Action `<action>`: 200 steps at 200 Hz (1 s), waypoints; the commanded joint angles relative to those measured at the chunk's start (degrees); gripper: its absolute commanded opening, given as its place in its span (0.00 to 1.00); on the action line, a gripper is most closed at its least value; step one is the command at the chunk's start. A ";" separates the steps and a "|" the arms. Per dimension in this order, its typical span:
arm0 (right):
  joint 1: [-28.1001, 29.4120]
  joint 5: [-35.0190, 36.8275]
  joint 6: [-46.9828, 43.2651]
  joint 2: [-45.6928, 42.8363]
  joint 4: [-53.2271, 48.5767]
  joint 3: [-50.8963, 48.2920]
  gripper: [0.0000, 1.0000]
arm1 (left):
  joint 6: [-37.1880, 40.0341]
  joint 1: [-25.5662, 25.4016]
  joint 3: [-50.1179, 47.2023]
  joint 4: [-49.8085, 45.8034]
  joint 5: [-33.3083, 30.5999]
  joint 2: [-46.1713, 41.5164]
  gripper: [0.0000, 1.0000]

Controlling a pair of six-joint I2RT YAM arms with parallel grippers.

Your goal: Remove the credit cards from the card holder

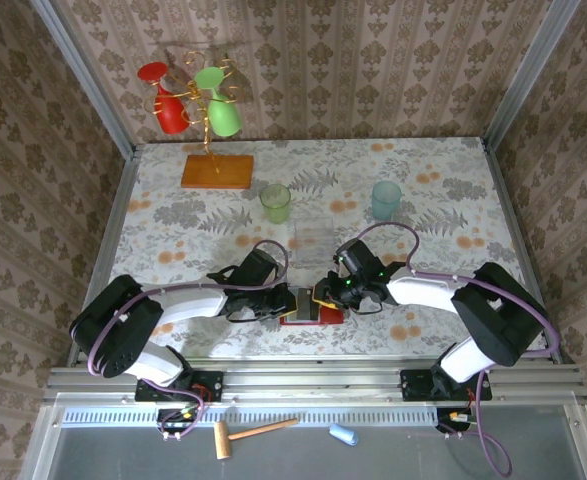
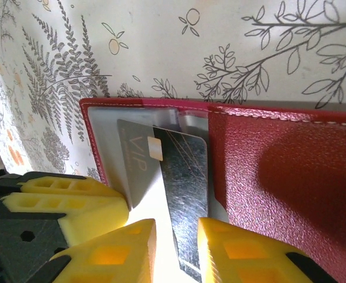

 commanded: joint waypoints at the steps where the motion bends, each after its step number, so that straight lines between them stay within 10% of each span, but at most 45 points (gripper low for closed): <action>1: -0.68 -1.50 -0.04 2.07 1.88 -1.49 0.25 | 0.82 0.09 -0.67 -1.15 0.16 1.11 0.12; 200: -4.38 -7.51 -1.07 3.68 11.67 -6.09 0.14 | 2.31 0.56 0.91 -6.51 -1.20 1.28 0.11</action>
